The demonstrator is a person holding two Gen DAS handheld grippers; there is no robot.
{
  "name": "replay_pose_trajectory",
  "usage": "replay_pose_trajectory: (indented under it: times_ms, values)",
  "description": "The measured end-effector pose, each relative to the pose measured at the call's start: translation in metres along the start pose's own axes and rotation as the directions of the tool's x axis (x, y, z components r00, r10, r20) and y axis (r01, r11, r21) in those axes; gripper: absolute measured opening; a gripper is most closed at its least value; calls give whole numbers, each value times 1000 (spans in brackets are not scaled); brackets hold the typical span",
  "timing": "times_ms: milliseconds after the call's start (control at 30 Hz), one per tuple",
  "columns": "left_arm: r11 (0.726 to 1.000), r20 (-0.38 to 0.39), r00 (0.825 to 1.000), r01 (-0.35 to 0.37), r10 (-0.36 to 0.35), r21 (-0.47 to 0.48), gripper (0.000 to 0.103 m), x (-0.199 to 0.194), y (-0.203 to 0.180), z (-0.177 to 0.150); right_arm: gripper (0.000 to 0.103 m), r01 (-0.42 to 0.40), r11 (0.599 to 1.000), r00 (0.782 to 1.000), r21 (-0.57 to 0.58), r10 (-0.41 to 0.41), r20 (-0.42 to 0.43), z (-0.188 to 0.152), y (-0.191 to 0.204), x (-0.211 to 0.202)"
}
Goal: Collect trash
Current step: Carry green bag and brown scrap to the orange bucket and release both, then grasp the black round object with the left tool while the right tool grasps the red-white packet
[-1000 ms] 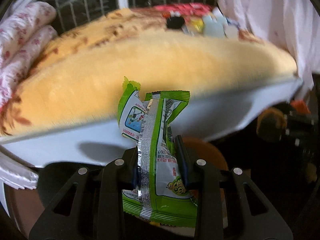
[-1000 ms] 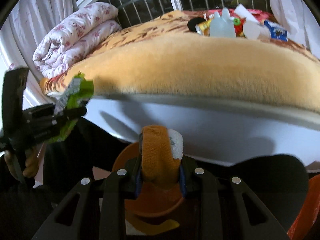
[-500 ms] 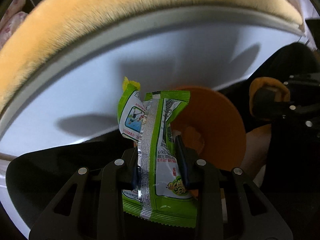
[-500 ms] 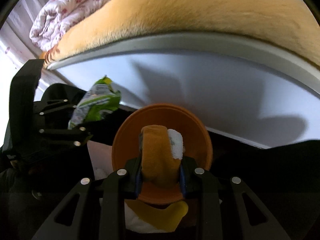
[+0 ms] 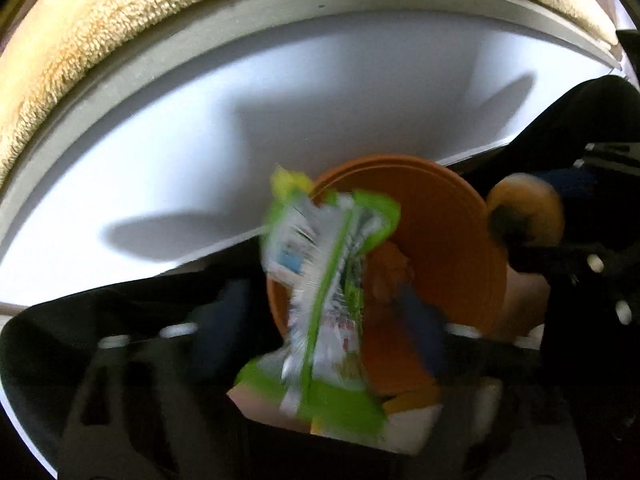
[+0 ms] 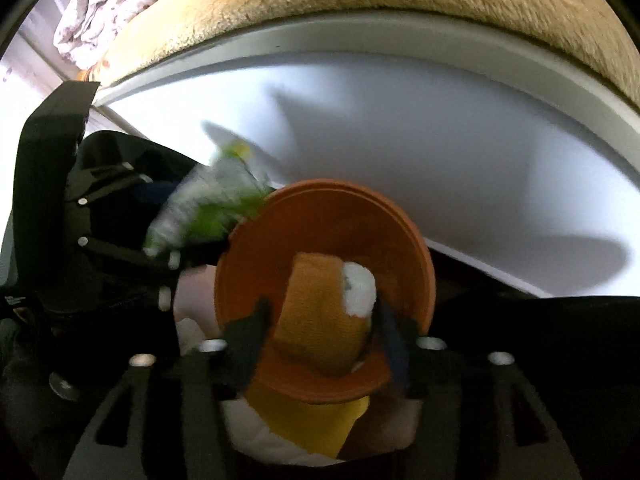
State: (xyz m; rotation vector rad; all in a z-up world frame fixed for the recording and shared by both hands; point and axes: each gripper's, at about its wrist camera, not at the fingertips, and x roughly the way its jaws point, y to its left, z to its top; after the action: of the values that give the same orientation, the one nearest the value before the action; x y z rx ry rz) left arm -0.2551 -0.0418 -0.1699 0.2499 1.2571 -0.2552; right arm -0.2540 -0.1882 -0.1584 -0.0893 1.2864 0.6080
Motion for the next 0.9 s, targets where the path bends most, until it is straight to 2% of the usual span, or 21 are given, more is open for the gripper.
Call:
replay_pose_trajectory:
  times_ms: [267, 400, 500, 667, 700, 900]
  values:
    - [1000, 15, 1000, -9, 9, -18, 86, -9, 3, 1, 62, -17, 999, 999, 41, 16, 39, -2, -10, -16]
    - [999, 62, 998, -4, 6, -35, 86, -26, 5, 4, 62, -7, 998, 997, 56, 2, 82, 0, -18, -37]
    - [999, 136, 991, 7, 0, -49, 86, -56, 10, 11, 62, -7, 998, 993, 70, -2, 122, 7, -23, -54]
    - [999, 269, 963, 13, -3, -37, 86, -104, 20, 39, 62, -17, 998, 975, 64, 3, 223, 30, -30, -100]
    - [999, 301, 954, 13, 1, -44, 86, -113, 26, 48, 62, -10, 999, 969, 53, -4, 247, 37, -31, -112]
    - [991, 409, 912, 79, -29, -105, 87, -135, 43, 102, 62, -54, 994, 936, 90, 19, 351, 85, -61, -157]
